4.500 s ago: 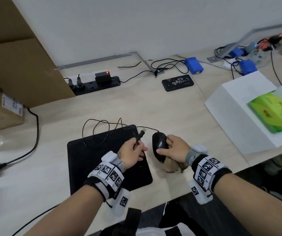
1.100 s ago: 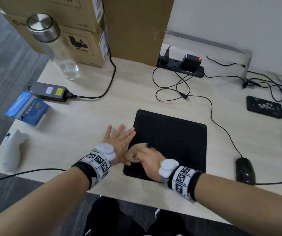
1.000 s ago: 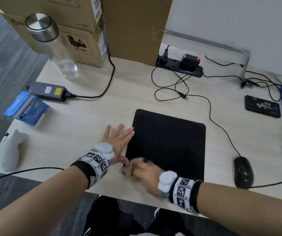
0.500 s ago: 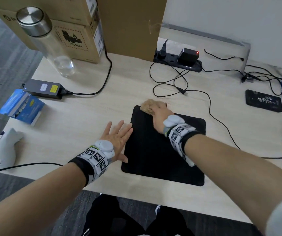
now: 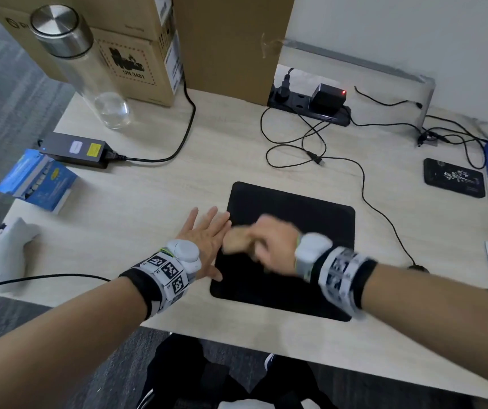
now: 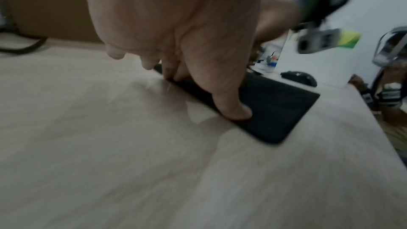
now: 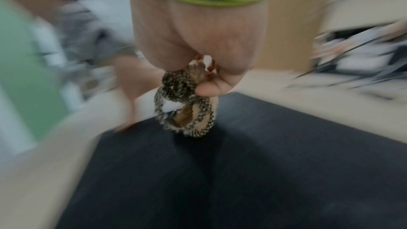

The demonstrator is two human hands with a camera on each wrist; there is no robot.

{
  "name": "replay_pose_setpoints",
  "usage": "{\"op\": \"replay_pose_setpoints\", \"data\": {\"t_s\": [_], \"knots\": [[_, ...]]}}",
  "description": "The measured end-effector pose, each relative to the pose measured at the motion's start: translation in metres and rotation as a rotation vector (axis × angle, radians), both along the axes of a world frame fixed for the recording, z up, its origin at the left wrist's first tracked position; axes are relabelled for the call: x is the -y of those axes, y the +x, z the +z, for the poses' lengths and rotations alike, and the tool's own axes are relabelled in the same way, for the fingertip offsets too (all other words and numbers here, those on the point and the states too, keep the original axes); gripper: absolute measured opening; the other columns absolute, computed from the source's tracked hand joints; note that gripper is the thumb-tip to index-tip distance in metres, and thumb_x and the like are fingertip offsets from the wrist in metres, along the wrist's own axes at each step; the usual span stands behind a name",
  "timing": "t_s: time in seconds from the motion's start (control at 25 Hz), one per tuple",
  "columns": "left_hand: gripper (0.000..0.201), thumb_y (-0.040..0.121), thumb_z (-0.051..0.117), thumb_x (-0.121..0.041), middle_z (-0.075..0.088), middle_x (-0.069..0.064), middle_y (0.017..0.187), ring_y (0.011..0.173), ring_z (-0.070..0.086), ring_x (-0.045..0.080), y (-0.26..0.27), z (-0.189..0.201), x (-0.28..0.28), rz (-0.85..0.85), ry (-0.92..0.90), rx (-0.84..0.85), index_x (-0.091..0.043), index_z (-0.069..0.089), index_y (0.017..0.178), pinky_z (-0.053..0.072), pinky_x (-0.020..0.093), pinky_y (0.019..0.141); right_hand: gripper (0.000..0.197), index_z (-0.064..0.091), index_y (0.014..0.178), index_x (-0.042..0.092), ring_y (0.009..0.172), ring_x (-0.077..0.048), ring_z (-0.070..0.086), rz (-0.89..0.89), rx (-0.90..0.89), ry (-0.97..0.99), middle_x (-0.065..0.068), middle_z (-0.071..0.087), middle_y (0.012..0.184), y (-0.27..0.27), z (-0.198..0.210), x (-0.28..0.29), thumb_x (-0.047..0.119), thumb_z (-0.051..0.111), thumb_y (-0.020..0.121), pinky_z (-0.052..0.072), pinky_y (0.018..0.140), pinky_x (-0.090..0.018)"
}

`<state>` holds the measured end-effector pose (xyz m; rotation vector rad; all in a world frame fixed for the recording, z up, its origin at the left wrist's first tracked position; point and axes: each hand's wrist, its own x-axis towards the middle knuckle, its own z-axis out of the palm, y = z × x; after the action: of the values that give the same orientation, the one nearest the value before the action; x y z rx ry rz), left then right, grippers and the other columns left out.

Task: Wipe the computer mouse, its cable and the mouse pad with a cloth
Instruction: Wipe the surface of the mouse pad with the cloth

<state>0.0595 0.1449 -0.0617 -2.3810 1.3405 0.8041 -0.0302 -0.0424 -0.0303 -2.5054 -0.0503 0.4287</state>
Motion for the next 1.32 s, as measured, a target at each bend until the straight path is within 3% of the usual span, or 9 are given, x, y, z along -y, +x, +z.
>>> {"op": "replay_pose_setpoints", "data": {"t_s": [0.2,0.32,0.4,0.56,0.72,0.92,1.04,1.16,1.32], "knots": [[0.125,0.074,0.053,-0.079,-0.029,0.005,0.159,0.147,-0.023,0.024,-0.018,-0.001,0.025,-0.023,-0.092,-0.073,-0.014,-0.02,0.152,-0.012,0.045,0.119,0.05,0.047,0.135,0.034,0.096,-0.035,0.058,-0.287,-0.014,-0.304,-0.009,0.05,0.118,0.061,-0.017,0.083,0.014,0.049,0.089,0.047,0.082,-0.031],[0.127,0.075,0.054,-0.078,-0.031,0.009,0.158,0.147,-0.022,0.027,-0.025,-0.007,0.033,-0.048,-0.015,-0.027,-0.009,-0.022,0.15,-0.008,0.047,0.12,0.053,0.039,0.141,0.019,0.123,-0.034,0.048,-0.309,-0.074,-0.267,-0.011,0.04,0.143,0.041,-0.044,0.067,0.01,0.047,0.09,0.041,0.099,-0.033],[0.129,0.074,0.057,-0.076,-0.031,0.009,0.157,0.147,-0.023,0.027,-0.026,-0.007,0.034,-0.027,0.002,-0.039,-0.009,-0.022,0.15,-0.008,0.047,0.121,0.044,0.047,0.13,0.015,0.13,-0.027,0.045,-0.299,0.02,-0.152,-0.004,0.048,0.14,0.01,-0.05,0.04,0.008,0.041,0.087,0.038,0.101,-0.027],[0.13,0.073,0.061,-0.073,-0.03,0.009,0.158,0.147,-0.022,0.027,-0.027,-0.006,0.036,-0.009,-0.004,-0.062,-0.01,-0.02,0.151,-0.007,0.045,0.121,0.046,0.05,0.13,0.008,0.113,-0.035,0.049,-0.092,-0.073,0.002,-0.012,0.045,0.131,-0.076,-0.044,-0.009,0.005,0.047,0.084,0.046,0.092,-0.042],[0.127,0.075,0.06,-0.073,-0.03,0.008,0.158,0.147,-0.022,0.025,-0.023,-0.005,0.031,-0.019,0.002,-0.07,-0.011,-0.02,0.151,-0.008,0.045,0.121,0.037,0.064,0.116,0.014,0.105,-0.024,0.056,0.077,-0.114,0.115,-0.007,0.059,0.114,-0.089,-0.012,-0.006,0.009,0.047,0.083,0.046,0.092,-0.03],[0.124,0.077,0.055,-0.075,-0.028,0.01,0.158,0.148,-0.02,0.029,-0.018,0.008,0.014,-0.07,0.115,0.007,-0.009,-0.02,0.151,-0.009,0.044,0.121,0.038,0.061,0.119,0.03,0.091,-0.03,0.061,-0.251,0.005,-0.093,-0.005,0.058,0.103,-0.014,0.011,0.065,0.026,0.049,0.083,0.05,0.084,-0.039],[0.125,0.076,0.063,-0.069,-0.026,0.006,0.16,0.149,-0.017,0.028,-0.013,0.01,0.03,-0.043,0.054,-0.097,-0.012,-0.018,0.152,-0.003,0.042,0.122,0.043,0.051,0.13,0.03,0.1,-0.028,0.058,-0.139,-0.152,-0.172,-0.003,0.05,0.118,0.012,0.001,0.08,0.029,0.053,0.087,0.048,0.091,-0.04],[0.132,0.071,0.073,-0.062,-0.028,0.004,0.159,0.148,-0.019,0.028,-0.013,0.007,0.042,-0.022,0.04,-0.144,-0.013,-0.019,0.152,0.0,0.043,0.122,0.055,0.046,0.138,0.025,0.101,-0.031,0.056,-0.07,-0.136,-0.273,-0.008,0.045,0.125,0.009,-0.023,0.075,0.023,0.055,0.084,0.046,0.088,-0.036],[0.133,0.071,0.076,-0.059,-0.03,0.003,0.158,0.148,-0.021,0.028,-0.013,0.003,0.042,-0.002,0.056,-0.146,-0.013,-0.02,0.151,-0.002,0.044,0.12,0.044,0.055,0.123,0.012,0.093,-0.037,0.055,-0.328,0.018,-0.207,-0.012,0.053,0.118,-0.005,-0.039,0.035,0.009,0.051,0.08,0.043,0.081,-0.036]]}}
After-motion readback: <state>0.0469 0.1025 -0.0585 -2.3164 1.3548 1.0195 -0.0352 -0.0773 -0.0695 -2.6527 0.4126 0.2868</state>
